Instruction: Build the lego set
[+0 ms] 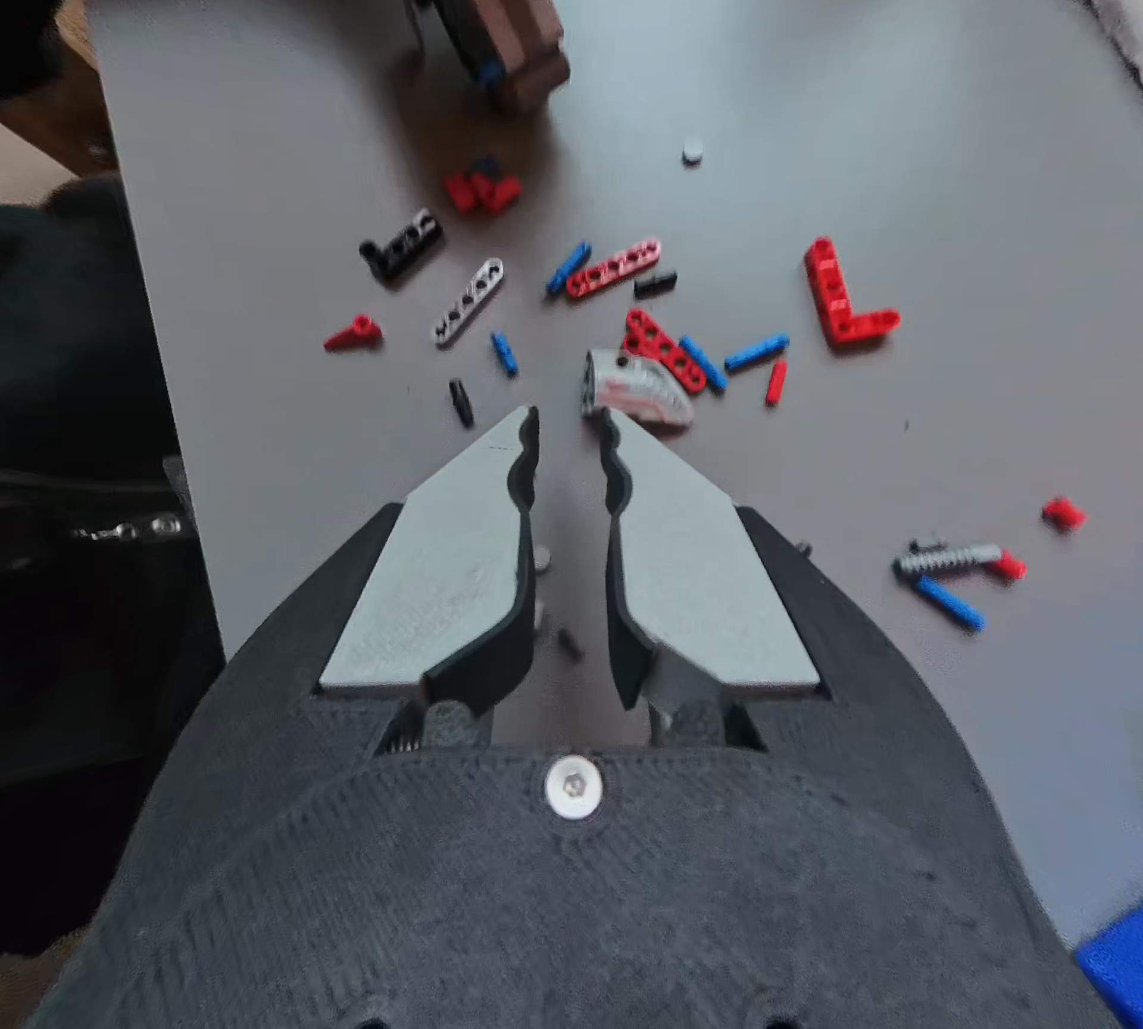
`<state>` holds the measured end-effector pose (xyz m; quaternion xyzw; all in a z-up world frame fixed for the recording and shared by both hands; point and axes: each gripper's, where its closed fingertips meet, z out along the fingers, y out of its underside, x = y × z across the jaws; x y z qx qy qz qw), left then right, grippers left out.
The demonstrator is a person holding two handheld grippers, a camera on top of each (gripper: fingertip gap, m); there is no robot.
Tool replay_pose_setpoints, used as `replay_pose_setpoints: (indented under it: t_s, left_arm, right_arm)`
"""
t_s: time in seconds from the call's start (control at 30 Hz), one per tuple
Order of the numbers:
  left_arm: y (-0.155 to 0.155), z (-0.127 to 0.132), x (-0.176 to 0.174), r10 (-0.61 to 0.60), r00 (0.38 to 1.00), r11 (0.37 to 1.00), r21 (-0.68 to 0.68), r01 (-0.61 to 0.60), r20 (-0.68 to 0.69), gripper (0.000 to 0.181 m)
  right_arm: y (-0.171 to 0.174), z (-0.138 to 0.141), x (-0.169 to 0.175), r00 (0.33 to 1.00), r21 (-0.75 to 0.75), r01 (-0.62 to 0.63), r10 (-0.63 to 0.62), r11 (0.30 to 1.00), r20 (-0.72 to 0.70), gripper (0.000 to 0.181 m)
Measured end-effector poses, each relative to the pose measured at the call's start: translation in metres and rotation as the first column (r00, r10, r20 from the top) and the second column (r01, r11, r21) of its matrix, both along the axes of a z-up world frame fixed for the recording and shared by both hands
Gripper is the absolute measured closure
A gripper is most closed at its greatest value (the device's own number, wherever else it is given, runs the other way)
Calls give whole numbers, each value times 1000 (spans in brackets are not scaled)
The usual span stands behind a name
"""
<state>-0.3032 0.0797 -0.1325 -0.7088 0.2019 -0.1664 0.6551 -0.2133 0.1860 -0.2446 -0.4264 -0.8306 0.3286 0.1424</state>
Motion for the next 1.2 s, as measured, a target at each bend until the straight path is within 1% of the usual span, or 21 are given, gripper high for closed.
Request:
replay_pose_setpoints:
  t_s: [0.07, 0.17, 0.27, 0.37, 0.5, 0.6, 0.67, 0.83, 0.93, 1.03, 1.13, 1.2]
  left_arm:
    - [0, 4, 0, -17, 999, 998, 66, 14, 39, 111]
    - [0, 4, 0, -26, 999, 997, 74, 23, 39, 111]
    - [0, 4, 1, -23, 999, 997, 75, 20, 37, 112]
    - [-1, 4, 0, -25, 998, 996, 82, 21, 52, 112]
    - [-1, 5, 0, -29, 997, 995, 98, 22, 71, 112]
    - [0, 5, 1, -28, 997, 995, 100, 21, 70, 112]
    - [0, 5, 0, -29, 997, 994, 105, 21, 78, 112]
    - [0, 5, 0, -28, 997, 994, 107, 19, 76, 112]
    - [0, 5, 0, -29, 996, 994, 108, 21, 81, 112]
    - [0, 5, 0, -31, 996, 994, 108, 22, 83, 112]
    - [0, 5, 0, -32, 996, 994, 108, 23, 84, 112]
    - [0, 5, 0, -34, 996, 994, 109, 24, 87, 112]
  right_arm:
    - [15, -2, 12, 999, 19, 44, -44, 999, -5, 164]
    - [33, 0, 19, 993, -25, 110, -110, 994, -29, 167]
    - [46, 0, 16, 984, -64, 164, -168, 984, -51, 169]
    - [61, 1, 8, 971, -41, 215, -218, 976, -101, 169]
    - [73, 8, -2, 951, -28, 258, -259, 966, -169, 171]
    - [70, 9, -9, 954, -58, 243, -249, 968, -166, 171]
    - [65, 6, -16, 961, -48, 223, -228, 974, -158, 172]
    - [56, -8, -43, 980, 68, 164, -155, 984, -121, 179]
    - [48, -13, -53, 992, 68, 111, -106, 991, -73, 172]
    - [49, -22, -59, 994, 121, 97, -91, 988, -54, 172]
    - [47, -23, -63, 995, 103, 89, -84, 991, -54, 175]
    - [47, -23, -65, 995, 93, 82, -76, 992, -67, 181]
